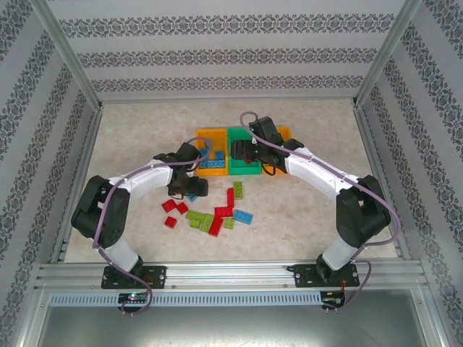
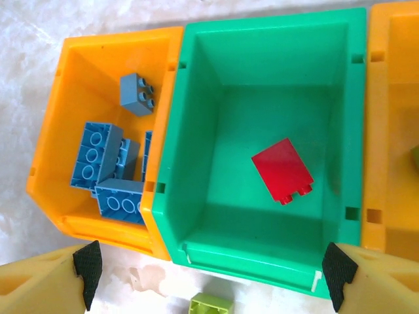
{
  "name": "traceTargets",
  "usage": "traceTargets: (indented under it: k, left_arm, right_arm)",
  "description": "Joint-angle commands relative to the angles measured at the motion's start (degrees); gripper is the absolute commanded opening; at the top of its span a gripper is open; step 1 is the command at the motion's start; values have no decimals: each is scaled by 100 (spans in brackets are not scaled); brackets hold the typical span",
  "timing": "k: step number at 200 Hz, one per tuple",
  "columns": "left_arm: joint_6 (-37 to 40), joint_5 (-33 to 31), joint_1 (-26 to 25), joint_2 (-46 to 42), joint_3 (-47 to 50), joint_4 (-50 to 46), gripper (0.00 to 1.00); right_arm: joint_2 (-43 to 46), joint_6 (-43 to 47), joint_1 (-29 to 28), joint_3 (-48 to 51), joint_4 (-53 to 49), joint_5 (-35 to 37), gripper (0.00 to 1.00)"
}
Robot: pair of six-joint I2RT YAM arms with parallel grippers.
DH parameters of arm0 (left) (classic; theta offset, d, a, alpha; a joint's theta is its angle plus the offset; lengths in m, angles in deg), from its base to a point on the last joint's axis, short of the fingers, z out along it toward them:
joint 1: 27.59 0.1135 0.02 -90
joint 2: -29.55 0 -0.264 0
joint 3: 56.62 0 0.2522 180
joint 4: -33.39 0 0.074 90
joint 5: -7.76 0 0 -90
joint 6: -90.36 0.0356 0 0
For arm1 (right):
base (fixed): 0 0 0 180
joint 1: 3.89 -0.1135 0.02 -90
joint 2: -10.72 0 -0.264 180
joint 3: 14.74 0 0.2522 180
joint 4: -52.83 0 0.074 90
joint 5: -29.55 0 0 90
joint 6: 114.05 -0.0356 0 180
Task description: Sort the legos into containers by color
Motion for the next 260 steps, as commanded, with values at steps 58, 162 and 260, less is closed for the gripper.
traceTargets:
  k: [58, 162, 260]
  left_arm:
    - [-13, -423, -118, -596, 234, -270, 85]
    - [-628, -317, -124, 96, -70, -124, 85]
    - [-1168, -353, -124, 628, -341, 135, 84]
  right_arm:
    - [364, -46, 158, 440, 167, 210, 91]
    - [793, -22, 360, 945, 290, 163, 92]
    - [1164, 45, 590, 1549, 593, 9, 93]
